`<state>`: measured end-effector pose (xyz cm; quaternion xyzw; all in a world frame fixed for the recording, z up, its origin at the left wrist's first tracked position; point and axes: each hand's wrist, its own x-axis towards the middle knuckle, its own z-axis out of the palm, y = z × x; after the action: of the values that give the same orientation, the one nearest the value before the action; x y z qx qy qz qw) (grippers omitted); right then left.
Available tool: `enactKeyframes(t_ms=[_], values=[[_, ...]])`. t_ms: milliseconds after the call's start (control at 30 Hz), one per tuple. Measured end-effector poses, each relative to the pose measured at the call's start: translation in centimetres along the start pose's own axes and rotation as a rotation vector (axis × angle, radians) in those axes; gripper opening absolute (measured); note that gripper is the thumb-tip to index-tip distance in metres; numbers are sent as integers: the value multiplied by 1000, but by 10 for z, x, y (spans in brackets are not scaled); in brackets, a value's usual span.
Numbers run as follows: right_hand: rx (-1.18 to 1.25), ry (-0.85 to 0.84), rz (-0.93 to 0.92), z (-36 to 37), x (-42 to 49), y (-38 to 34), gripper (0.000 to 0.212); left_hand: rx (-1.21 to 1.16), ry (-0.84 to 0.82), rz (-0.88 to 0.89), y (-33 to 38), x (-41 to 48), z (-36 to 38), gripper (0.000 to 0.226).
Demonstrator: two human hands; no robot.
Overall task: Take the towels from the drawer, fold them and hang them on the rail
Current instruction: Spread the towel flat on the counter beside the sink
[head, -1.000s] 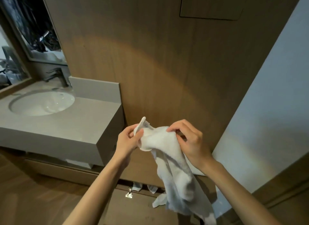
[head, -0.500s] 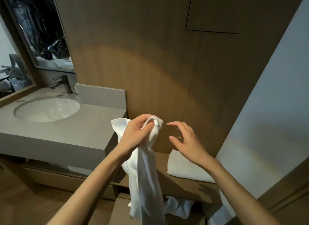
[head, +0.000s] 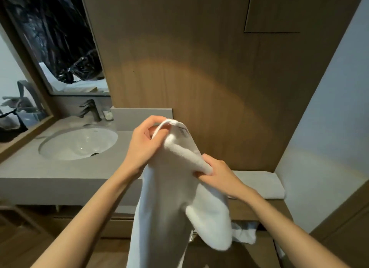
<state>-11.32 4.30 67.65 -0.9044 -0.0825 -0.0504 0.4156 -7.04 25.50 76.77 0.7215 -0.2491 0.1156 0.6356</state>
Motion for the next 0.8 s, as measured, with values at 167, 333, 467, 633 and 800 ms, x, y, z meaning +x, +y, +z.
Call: enactKeyframes(t_ms=[167, 333, 467, 633, 800], values=[[151, -103, 94, 6, 6, -16, 36, 46, 122, -54, -26, 8, -47, 15], [-160, -312, 194, 5, 18, -13, 29, 75, 259, -94, -51, 24, -78, 15], [-489, -228, 196, 11, 52, -5, 37, 185, 338, -78, -79, 47, -101, 13], [-876, 200, 127, 1, 119, -32, 17, 240, 480, -63, -109, 104, -141, 20], [-482, 547, 31, -22, 218, -57, 14, 261, 525, 31, -127, 194, -175, 26]])
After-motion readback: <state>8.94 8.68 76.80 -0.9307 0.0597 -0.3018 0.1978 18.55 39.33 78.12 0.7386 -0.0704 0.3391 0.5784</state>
